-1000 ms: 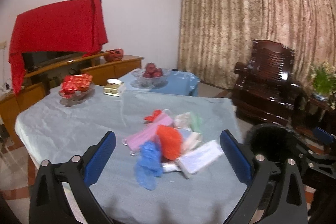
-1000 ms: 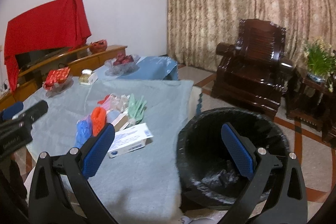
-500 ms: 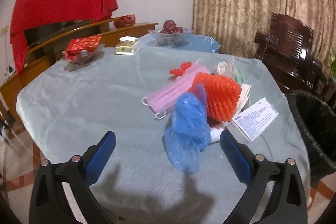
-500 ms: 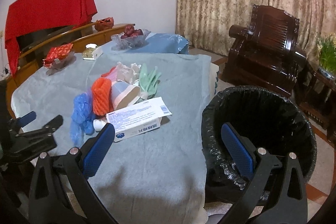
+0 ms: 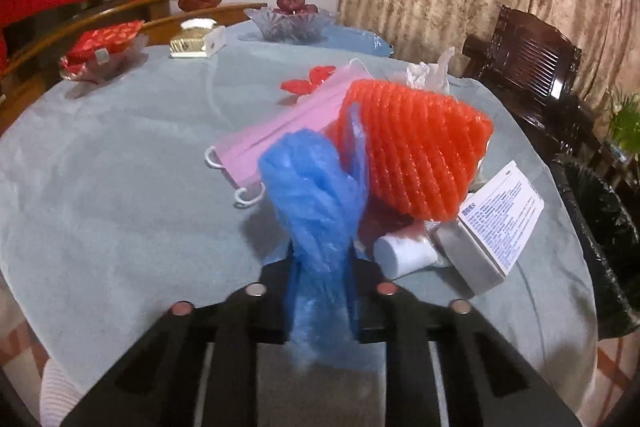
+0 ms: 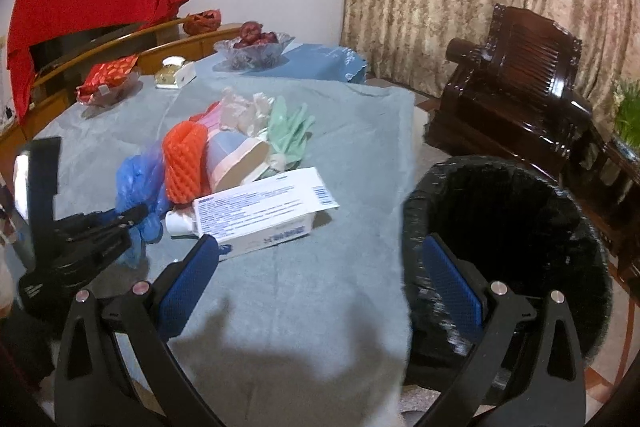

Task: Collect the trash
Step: 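Grasp the blue plastic bag with the left gripper while the right gripper approaches the white medicine box, then grasp the white medicine box with the right gripper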

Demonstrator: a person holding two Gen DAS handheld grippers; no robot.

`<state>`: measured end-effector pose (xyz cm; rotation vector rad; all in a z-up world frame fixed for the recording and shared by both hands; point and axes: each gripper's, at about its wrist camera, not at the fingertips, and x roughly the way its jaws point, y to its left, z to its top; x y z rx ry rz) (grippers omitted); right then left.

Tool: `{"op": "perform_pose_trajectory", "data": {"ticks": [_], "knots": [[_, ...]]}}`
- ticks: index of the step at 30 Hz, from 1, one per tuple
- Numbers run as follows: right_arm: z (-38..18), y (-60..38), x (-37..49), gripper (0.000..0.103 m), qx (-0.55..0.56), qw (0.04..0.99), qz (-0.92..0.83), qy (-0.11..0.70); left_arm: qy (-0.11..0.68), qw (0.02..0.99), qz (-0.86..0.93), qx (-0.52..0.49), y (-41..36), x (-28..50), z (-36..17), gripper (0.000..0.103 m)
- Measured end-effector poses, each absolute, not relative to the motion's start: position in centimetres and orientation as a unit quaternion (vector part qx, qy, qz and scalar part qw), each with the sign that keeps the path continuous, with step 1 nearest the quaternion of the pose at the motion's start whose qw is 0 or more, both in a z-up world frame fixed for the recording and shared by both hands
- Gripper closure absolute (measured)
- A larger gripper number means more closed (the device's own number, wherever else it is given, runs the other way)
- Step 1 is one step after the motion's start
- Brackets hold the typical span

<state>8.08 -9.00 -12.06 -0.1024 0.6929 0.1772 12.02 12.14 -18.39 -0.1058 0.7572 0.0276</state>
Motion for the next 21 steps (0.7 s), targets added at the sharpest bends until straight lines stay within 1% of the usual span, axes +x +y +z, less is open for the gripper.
{"op": "perform_pose_trajectory", "data": {"ticks": [6, 11, 17, 21], "knots": [[-13.8, -4.8, 10.0, 0.005, -0.068, 0.933, 0.113, 0.333, 0.352, 0.934, 0.036, -0.052, 13.5, 9.8, -16.3, 0.089], [-16.4, -1.8, 11.8, 0.005, -0.092, 0.922, 0.117, 0.356, 0.358, 0.931, 0.05, -0.053, 14.9, 9.0, -16.0, 0.089], [-18.3, -0.9, 13.0, 0.005, -0.132, 0.914, 0.091, 0.372, 0.361, 0.929, 0.057, -0.06, 15.6, 9.0, -16.1, 0.089], [-19.1, -2.1, 13.4, 0.005, -0.143, 0.909, 0.067, 0.386, 0.364, 0.928, 0.049, -0.056, 15.2, 9.1, -16.3, 0.089]]}}
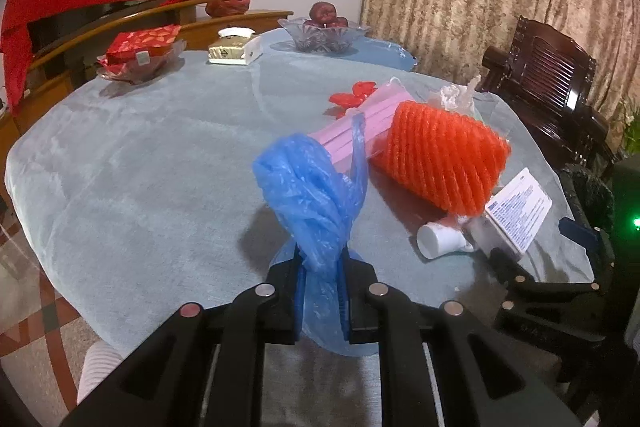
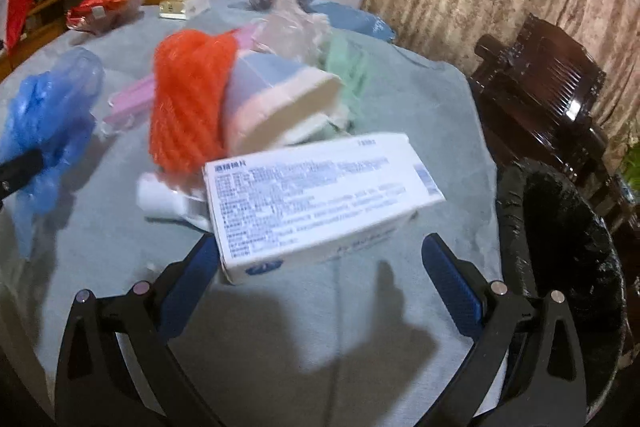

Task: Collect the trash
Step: 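Grasp the white medicine box with the right gripper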

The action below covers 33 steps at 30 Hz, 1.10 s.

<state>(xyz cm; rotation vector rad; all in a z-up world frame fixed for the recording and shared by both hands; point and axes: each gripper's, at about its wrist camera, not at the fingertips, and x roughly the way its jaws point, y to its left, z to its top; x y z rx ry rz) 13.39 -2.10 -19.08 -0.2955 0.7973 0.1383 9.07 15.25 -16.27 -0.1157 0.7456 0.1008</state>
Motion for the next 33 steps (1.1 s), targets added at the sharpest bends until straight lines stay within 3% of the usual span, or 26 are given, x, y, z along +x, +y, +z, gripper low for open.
{"op": "perform_pose_trajectory", "data": {"ticks": [8, 14, 26, 27, 30, 33], "knots": [[-17.7, -5.9, 12.6, 0.005, -0.17, 0.912, 0.008, 0.373, 0.371, 0.926, 0.041, -0.05, 14.2, 9.2, -16.9, 0.089], [-15.7, -5.3, 12.4, 0.005, -0.102, 0.928, 0.037, 0.357, 0.369, 0.928, 0.035, -0.046, 14.1, 9.3, -16.8, 0.088], [-19.3, -4.0, 16.7, 0.006, -0.097, 0.911, -0.016, 0.4, 0.364, 0.929, 0.047, -0.051, 14.9, 9.4, -17.2, 0.088], [-19.4, -4.3, 16.5, 0.009, -0.095, 0.909, -0.006, 0.406, 0.364, 0.929, 0.047, -0.05, 14.9, 9.4, -17.1, 0.088], [-19.6, -4.7, 15.6, 0.033, -0.112, 0.9, 0.021, 0.421, 0.364, 0.929, 0.046, -0.05, 14.9, 9.5, -17.2, 0.088], [-19.3, -5.3, 14.4, 0.038, -0.116, 0.899, 0.037, 0.421, 0.364, 0.929, 0.044, -0.047, 14.8, 9.4, -17.3, 0.087]]}}
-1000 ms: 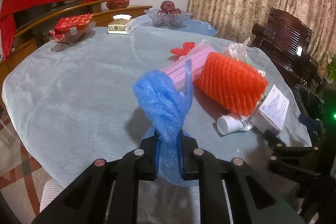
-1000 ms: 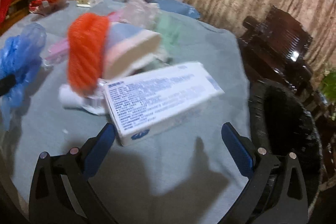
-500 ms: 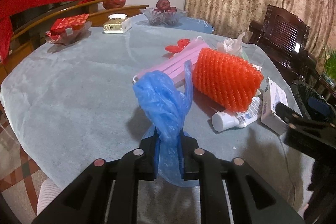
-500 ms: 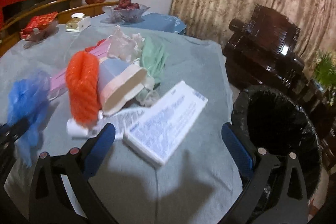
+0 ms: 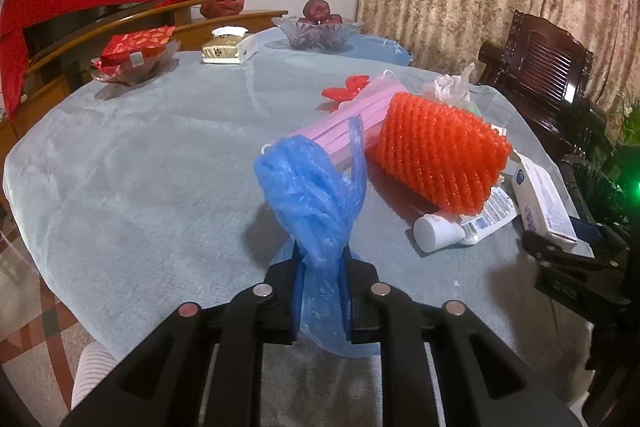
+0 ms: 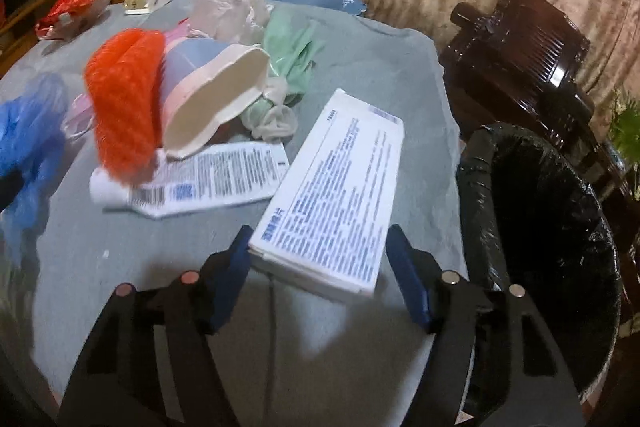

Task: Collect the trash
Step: 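Grasp the white medicine box with the right gripper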

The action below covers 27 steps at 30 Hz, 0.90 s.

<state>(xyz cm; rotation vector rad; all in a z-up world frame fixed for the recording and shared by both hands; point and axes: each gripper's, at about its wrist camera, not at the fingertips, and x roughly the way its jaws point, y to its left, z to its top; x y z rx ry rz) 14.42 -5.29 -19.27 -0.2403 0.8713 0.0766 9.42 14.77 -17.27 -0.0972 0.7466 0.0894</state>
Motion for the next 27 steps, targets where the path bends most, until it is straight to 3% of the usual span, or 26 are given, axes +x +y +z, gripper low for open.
{"op": "perform_pose_trajectory", "data": {"ticks": [2, 4, 8, 15, 21, 23, 27], "knots": [[-19.0, -5.2, 13.8, 0.036, -0.107, 0.902, 0.046, 0.415, 0.365, 0.929, 0.041, -0.044, 14.5, 9.4, -17.3, 0.087], [-18.7, -4.9, 13.9, 0.026, -0.105, 0.907, 0.048, 0.404, 0.367, 0.929, 0.038, -0.039, 14.2, 9.4, -17.4, 0.087], [-18.4, -4.5, 15.4, 0.025, -0.076, 0.914, 0.043, 0.397, 0.362, 0.931, 0.036, -0.026, 13.8, 9.4, -17.0, 0.085], [-19.0, -5.3, 16.5, 0.036, -0.061, 0.907, 0.027, 0.416, 0.358, 0.933, 0.036, -0.016, 13.1, 9.3, -16.7, 0.085], [-19.9, -6.7, 16.9, 0.035, -0.033, 0.9, 0.021, 0.434, 0.356, 0.934, 0.03, -0.011, 12.0, 9.2, -16.5, 0.085], [-20.1, -6.8, 17.1, 0.046, -0.026, 0.898, 0.033, 0.438, 0.355, 0.934, 0.029, -0.01, 11.8, 9.4, -16.4, 0.085], [-19.4, -6.8, 16.7, 0.048, -0.022, 0.901, 0.057, 0.43, 0.352, 0.935, 0.032, -0.008, 11.5, 9.5, -16.3, 0.086]]}}
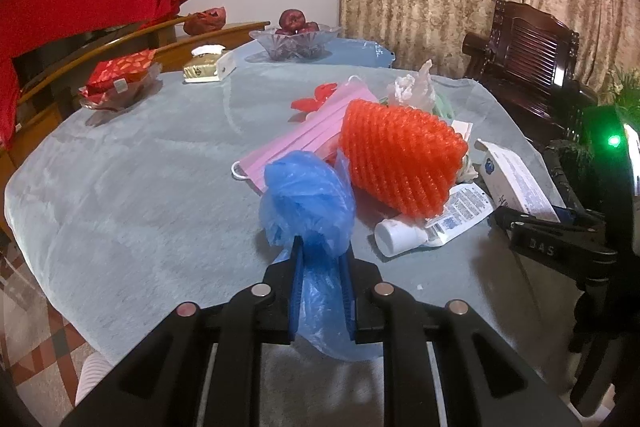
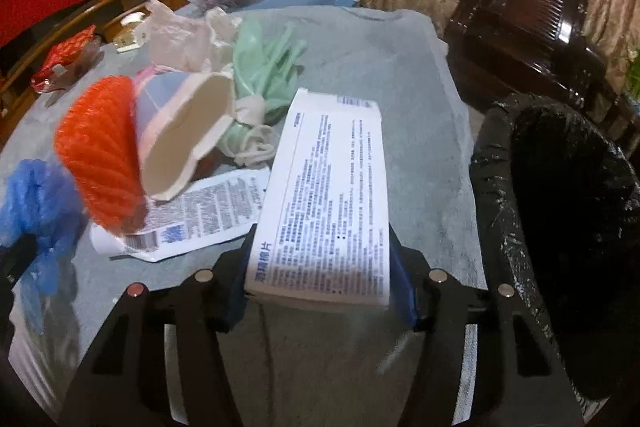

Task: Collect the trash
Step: 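Carry the blue bag and white box over the bin and release both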

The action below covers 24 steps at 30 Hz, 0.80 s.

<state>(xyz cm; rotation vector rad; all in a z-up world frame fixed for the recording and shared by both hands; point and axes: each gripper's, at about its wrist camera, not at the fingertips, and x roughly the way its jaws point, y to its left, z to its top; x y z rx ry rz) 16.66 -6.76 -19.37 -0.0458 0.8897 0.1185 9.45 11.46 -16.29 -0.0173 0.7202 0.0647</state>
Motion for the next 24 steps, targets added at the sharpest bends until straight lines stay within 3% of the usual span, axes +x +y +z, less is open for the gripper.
{"op": "perform_pose_trajectory", "data": {"ticks": [12, 17, 19, 21, 24], "knots": [[-11.5, -10.0, 12.6, 0.048, -0.017, 0.935, 0.09, 0.344, 0.3, 0.954, 0.002, -0.008, 8.2, 8.7, -12.2, 0.097], [-10.7, -11.1, 11.1, 0.048, -0.043, 0.939, 0.093, 0.329, 0.333, 0.943, -0.001, 0.012, 7.2, 8.5, -14.5, 0.096], [-11.6, -11.1, 10.8, 0.048, -0.046, 0.934, 0.097, 0.34, 0.35, 0.937, 0.007, 0.012, 7.3, 8.2, -15.8, 0.088], [-13.0, -10.9, 10.6, 0.048, -0.046, 0.928, 0.099, 0.356, 0.345, 0.938, 0.01, 0.017, 7.3, 8.0, -16.2, 0.056], [-14.3, -10.4, 10.7, 0.048, -0.041, 0.921, 0.103, 0.374, 0.341, 0.94, 0.017, 0.021, 7.2, 8.1, -16.2, 0.035]]}}
